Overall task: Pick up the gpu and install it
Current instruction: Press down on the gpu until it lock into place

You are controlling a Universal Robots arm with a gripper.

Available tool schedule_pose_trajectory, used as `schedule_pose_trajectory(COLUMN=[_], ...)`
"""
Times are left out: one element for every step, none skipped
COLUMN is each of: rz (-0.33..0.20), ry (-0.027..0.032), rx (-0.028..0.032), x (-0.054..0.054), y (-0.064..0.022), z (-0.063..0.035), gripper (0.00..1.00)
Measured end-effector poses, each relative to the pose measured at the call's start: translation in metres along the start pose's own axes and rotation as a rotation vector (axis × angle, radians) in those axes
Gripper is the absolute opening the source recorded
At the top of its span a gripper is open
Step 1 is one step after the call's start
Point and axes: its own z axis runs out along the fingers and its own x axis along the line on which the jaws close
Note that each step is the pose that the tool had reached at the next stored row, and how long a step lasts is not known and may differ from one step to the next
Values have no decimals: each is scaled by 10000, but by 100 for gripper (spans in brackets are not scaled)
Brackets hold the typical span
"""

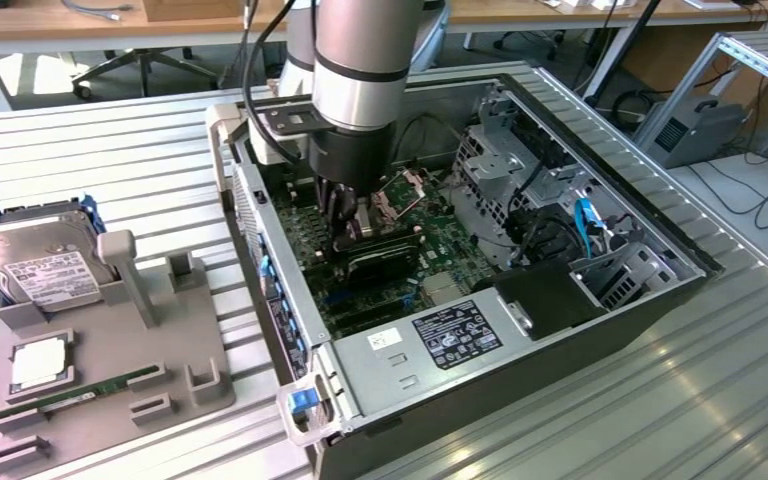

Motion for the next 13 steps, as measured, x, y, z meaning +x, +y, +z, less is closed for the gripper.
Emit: schedule_pose_trajectory(rz=[2,1,1,-1,1,2,1,4,-34,-37,-36,-39,-39], ry=[20,22,21,24,23,23,23,24,26,28,29,27,22], rx=[-10,-11,-10,-7,4,10,16,36,45,48,43,23,22], x=[6,9,11,15,16,18,20,23,25,26,31,36,75], y=[5,6,8,16,65,137,246,375,443,502,491,439,448], z=[-49,-81,-103,-145,-146,-141,-132,-124,-119,-115,-114,-170,-330], gripper=[11,11,11,11,11,11,11,11,11,11,11,11,11])
